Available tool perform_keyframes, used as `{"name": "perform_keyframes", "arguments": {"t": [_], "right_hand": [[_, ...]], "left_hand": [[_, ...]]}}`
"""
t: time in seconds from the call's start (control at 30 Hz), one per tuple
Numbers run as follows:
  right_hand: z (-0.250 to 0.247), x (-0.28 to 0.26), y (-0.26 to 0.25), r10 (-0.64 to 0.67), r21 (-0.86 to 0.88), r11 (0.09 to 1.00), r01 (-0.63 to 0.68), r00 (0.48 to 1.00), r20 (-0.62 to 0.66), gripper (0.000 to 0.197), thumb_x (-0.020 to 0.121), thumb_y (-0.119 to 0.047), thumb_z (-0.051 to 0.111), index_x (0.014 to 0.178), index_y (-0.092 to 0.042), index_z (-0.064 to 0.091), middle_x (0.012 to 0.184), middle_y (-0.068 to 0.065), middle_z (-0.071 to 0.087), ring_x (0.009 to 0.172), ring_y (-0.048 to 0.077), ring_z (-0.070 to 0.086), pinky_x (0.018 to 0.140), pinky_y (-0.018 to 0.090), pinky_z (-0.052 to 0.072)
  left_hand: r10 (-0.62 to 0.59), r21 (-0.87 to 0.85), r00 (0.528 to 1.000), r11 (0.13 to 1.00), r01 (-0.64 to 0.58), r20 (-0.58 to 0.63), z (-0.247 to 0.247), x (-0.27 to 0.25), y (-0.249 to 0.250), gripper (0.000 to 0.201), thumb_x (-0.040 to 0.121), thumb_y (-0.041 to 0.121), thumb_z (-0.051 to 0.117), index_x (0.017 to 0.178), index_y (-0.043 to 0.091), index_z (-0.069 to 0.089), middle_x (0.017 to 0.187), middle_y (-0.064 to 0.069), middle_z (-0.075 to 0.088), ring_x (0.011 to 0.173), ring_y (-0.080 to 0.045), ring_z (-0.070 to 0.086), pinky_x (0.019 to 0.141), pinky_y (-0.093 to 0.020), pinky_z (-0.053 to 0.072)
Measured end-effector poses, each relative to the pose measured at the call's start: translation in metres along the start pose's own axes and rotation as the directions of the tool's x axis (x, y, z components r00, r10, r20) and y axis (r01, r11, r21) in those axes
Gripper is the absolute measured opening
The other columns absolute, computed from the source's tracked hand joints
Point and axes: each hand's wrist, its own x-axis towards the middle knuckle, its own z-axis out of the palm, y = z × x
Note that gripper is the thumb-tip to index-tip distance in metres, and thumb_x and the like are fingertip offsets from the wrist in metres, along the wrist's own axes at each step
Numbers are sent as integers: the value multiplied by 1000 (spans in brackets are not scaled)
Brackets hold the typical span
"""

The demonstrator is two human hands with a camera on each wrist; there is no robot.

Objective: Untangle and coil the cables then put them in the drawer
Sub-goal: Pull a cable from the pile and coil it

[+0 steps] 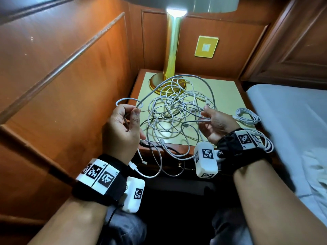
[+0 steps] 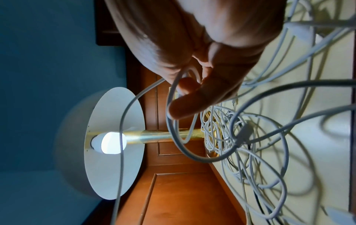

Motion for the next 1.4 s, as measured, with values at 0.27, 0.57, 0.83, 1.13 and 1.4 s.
{"name": "perform_keyframes", "arguments": {"t": [0.27,0.57,0.83,1.13,1.4], "right_hand": [[0,18,5,164,363,900,-242,959,232,17,102,-19,52,94,-4,51,75,9,50,43,11,54,37,17,47],[13,27,16,117,427,887,-176,980,161,24,108,-23,39,112,-2,49,59,15,65,45,21,66,38,27,53],[18,27,19,93,282,951,-124,988,119,26,109,-27,32,127,-10,40,97,14,57,41,11,60,58,50,60],[22,20,20,54,280,954,-107,980,191,26,109,-28,25,94,-12,38,111,22,64,75,30,73,77,59,57],[19,15,12,26,347,933,-94,980,195,18,109,-24,31,98,-10,35,103,34,60,93,45,67,59,45,62]], "left_hand": [[-1,-16,1000,1000,2,19,2,0,-2,21,103,37,53,98,17,61,53,1,61,47,-17,65,53,-36,55],[-5,-32,999,999,6,37,2,1,-3,21,103,37,53,98,18,60,53,3,60,47,-17,66,54,-37,55],[-14,-32,999,999,15,37,0,2,-1,22,103,36,53,98,16,61,52,0,61,46,-17,65,52,-44,57],[-17,-46,999,999,19,43,-2,3,-1,19,102,36,54,97,19,61,54,1,62,46,-18,66,53,-44,58],[-18,-43,999,999,20,44,-3,2,0,20,102,38,54,97,20,61,55,1,62,47,-18,66,53,-46,58]]}}
